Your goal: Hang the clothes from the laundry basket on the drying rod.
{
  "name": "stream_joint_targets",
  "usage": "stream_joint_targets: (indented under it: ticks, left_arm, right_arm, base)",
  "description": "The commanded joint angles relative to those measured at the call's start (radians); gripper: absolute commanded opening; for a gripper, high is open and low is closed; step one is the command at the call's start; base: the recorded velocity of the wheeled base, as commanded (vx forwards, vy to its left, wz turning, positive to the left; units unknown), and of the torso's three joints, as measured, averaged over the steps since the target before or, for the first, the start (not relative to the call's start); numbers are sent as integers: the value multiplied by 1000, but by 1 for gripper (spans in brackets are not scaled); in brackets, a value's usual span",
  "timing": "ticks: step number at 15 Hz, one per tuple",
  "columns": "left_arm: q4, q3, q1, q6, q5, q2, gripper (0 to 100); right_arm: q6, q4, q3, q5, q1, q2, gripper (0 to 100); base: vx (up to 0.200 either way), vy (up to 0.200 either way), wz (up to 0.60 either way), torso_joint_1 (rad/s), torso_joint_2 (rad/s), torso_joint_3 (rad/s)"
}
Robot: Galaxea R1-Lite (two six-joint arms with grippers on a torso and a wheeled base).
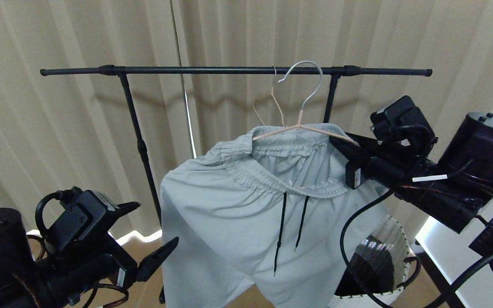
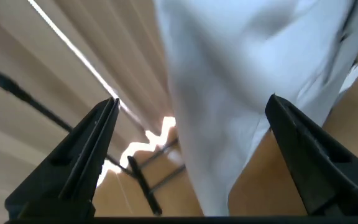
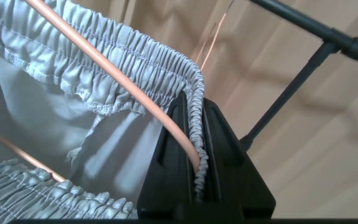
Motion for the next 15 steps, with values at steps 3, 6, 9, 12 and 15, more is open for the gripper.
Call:
stream_joint_targets:
  ticks: [3, 6, 9, 12, 15]
  left_arm:
    - [-31, -7, 8, -11, 0, 76, 100]
    - [-112, -8, 12, -9, 2, 154, 0]
    - [-211, 15, 49, 0, 3, 223, 0]
    - [-304, 119, 164, 115, 23, 248, 0]
    - [-372, 153, 227, 152, 22, 268, 0]
  right_arm:
    - [6, -2, 27, 4, 9, -48, 0]
    - [6, -5, 29, 3, 22, -53, 0]
    - [7, -3, 22, 3, 20, -52, 0]
    - [14, 1, 19, -3, -21, -61, 0]
    - [15, 1, 22, -3, -47, -59, 0]
  base:
    - [0, 0, 0, 0, 0, 0]
    - [0, 0, 0, 0, 0, 0]
    - [0, 0, 0, 0, 0, 0]
    - [0, 0, 0, 0, 0, 0]
    - [0, 0, 0, 0, 0, 0]
